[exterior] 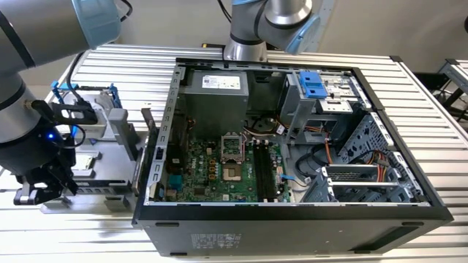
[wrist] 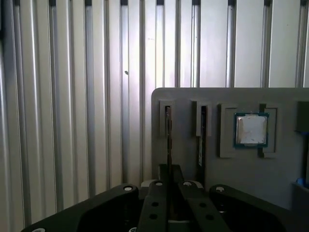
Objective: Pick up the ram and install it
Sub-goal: 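Pick up the ram and move it above insertion slot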
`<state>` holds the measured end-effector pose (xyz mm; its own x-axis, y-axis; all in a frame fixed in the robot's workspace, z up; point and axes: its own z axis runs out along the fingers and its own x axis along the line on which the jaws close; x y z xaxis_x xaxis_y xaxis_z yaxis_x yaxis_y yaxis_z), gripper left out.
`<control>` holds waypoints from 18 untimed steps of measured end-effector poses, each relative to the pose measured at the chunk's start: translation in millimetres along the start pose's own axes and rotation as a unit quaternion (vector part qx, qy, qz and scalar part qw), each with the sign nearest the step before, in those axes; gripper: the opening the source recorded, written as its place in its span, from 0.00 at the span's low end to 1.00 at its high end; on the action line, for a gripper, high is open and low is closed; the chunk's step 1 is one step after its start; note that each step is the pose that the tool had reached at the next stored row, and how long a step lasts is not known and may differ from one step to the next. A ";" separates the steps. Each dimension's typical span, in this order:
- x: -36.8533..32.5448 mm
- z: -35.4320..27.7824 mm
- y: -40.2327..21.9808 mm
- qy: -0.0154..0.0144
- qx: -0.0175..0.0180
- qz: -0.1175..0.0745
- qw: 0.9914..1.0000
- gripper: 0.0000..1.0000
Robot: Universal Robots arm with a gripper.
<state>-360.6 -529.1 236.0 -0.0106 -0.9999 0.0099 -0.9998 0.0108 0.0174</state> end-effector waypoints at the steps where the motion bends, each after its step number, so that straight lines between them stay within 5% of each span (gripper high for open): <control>1: 0.0 -1.2 0.0 0.000 0.000 0.000 1.000 0.00; 18: 0.2 -20.6 0.3 0.000 0.000 0.000 1.000 0.00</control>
<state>-360.5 -529.1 256.6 -0.0105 -0.9999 0.0099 -0.9998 0.0106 0.0174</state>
